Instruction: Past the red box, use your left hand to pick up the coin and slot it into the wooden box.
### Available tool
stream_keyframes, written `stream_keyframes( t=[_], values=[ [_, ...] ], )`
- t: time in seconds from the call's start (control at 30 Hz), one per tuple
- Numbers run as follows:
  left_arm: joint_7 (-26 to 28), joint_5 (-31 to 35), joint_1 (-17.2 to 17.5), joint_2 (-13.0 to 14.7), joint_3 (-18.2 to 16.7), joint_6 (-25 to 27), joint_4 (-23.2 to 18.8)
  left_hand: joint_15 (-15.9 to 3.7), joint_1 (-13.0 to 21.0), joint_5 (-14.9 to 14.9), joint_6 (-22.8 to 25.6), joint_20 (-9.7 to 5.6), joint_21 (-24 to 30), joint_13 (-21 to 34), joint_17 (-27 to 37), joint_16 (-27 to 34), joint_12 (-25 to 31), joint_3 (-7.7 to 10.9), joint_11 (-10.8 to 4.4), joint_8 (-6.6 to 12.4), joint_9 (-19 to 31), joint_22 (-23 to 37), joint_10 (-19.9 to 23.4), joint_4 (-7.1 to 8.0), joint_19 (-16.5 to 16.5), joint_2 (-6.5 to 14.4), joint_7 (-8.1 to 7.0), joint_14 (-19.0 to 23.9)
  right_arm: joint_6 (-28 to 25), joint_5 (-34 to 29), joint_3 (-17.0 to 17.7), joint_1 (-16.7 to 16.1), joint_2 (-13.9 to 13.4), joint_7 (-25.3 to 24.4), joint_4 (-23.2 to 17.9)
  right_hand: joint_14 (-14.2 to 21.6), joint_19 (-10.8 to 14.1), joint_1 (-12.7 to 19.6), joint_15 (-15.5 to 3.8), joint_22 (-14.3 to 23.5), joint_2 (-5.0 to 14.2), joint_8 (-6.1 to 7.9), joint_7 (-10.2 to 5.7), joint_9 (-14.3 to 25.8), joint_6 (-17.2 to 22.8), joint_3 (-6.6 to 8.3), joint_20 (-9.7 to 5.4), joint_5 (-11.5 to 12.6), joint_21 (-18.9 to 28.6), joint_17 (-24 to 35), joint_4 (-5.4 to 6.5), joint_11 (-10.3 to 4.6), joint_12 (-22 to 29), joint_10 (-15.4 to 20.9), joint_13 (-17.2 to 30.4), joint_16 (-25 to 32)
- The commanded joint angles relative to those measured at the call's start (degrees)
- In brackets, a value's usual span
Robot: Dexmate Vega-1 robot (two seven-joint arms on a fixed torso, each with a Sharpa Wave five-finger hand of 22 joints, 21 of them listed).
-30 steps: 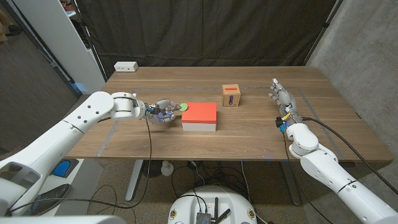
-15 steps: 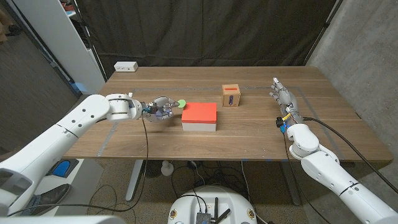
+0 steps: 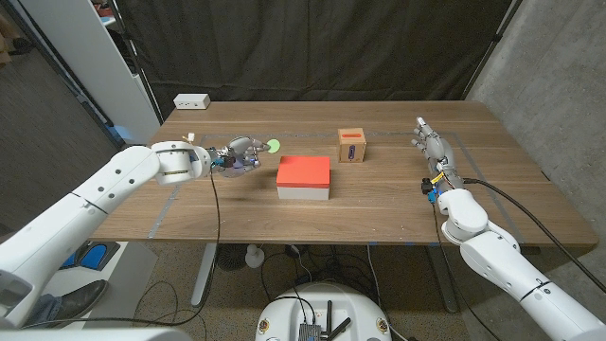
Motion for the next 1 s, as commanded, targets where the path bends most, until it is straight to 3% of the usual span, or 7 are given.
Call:
stream_keyframes(
  t=[0.03, 0.27, 1.0],
  values=[
    [-2.5, 4.9, 1.8, 0.0, -1.0, -6.2, -2.5, 0.08, 0.6, 0.3, 4.7, -4.09, 0.5, 0.0, 0.2, 0.1, -0.2, 0.7, 0.13, 0.6, 1.2, -0.1, 0.1, 0.01, -0.3, 0.0, 1.94, 0.3, 0.3, -0.7, 1.4, -1.8, -0.2, -0.6, -2.1, 0.4, 0.3, -0.2, 0.08, 0.1, 0.41, -0.09, -0.05, 0.3, 0.4, 0.09, -0.01, 0.0, 0.1, 0.2, -0.14, -0.03, 0.2, 0.4, 0.2, 0.4],
    [-0.7, 10.4, 1.2, -0.6, 0.8, -7.9, -4.2, 0.11, 0.3, 0.3, 4.8, -4.1, 0.9, 0.7, 1.2, 0.7, 0.1, 0.97, 0.01, 0.76, 1.4, -0.1, -0.1, 0.15, -0.6, 0.1, 1.72, 0.3, 0.4, -1.1, 1.6, -2.1, 0.0, -0.6, -2.2, 0.5, 0.4, -0.2, 0.08, 0.1, 0.41, -0.11, -0.05, 0.3, 0.4, 0.11, 0.01, 0.0, 0.2, 0.1, -0.15, -0.08, 0.2, 0.5, 0.2, 0.5],
    [2.2, 28.8, 2.8, -6.8, 4.2, -19.3, -4.4, 0.11, 0.5, 0.3, 5.4, -4.08, 2.4, 1.4, 0.8, 0.7, 0.6, 1.16, 0.71, 0.91, 0.8, -0.5, 0.4, -0.07, -1.0, -0.4, 2.05, 0.5, -0.7, -2.3, 1.5, -1.8, 0.2, -0.8, -3.3, 0.5, 0.5, -0.1, -0.1, 0.1, 0.47, -0.09, -0.06, 0.3, 0.4, 0.19, -0.07, 0.0, 0.2, 0.1, -0.2, -0.12, 0.2, 0.6, 0.2, 0.5]
  ],
)
